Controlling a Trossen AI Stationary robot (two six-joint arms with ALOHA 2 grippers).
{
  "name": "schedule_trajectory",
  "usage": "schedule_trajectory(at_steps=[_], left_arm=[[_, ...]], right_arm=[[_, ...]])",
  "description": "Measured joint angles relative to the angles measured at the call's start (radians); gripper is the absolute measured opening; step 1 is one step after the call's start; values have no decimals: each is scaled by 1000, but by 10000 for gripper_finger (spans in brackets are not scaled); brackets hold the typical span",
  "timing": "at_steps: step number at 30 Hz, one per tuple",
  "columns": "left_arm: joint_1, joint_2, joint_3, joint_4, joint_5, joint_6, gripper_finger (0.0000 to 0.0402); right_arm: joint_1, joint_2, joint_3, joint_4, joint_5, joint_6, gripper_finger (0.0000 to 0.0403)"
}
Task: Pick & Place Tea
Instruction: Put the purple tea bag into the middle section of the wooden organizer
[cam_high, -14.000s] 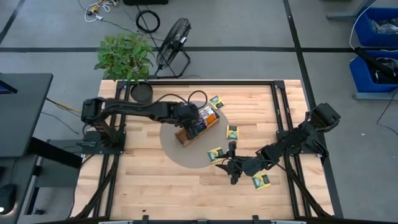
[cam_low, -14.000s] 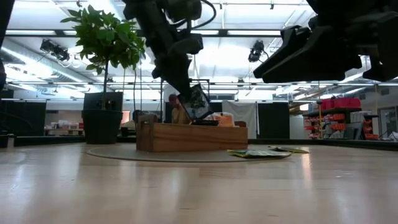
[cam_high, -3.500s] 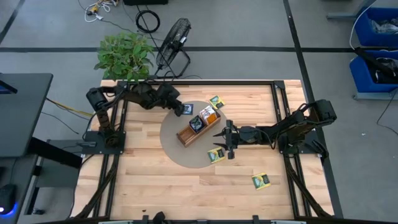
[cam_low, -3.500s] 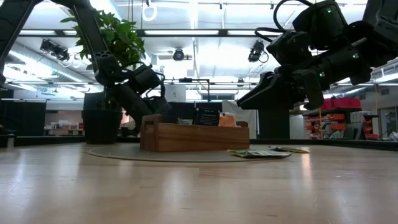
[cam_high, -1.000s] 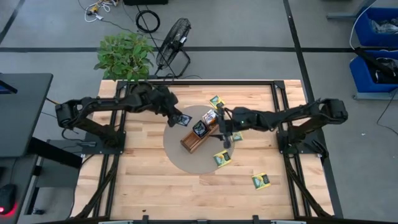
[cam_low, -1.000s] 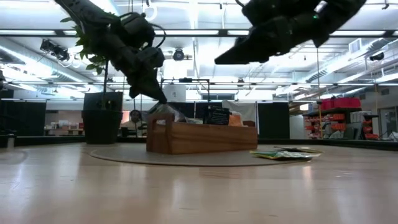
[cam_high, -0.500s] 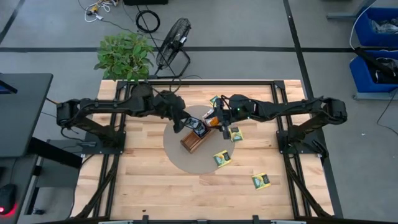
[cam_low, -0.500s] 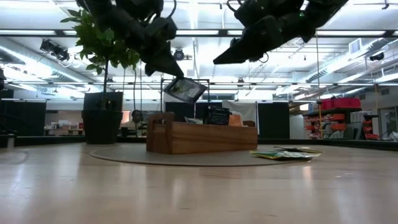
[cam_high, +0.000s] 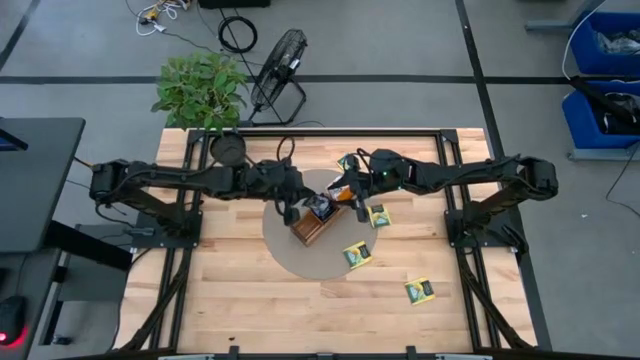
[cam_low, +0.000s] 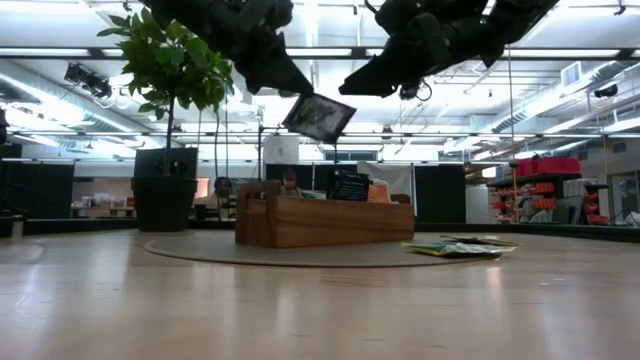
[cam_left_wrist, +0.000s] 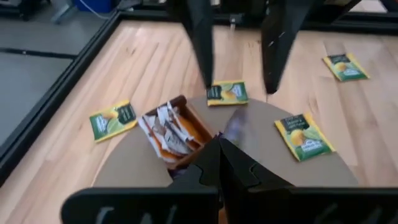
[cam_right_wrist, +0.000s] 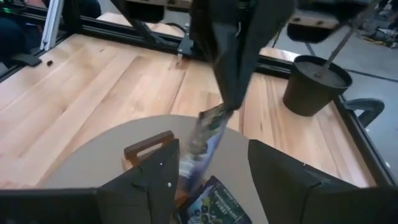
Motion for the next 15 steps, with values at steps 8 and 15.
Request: schedule_trajectory(at_steps=[8,15], left_arm=[[-21,0,0,28,-54,11,0],[-20,1,0,45,-72,46,0]], right_arm=[[-19,5,1,21,-55,44,201],[-13,71,1,79,-45,107,201]])
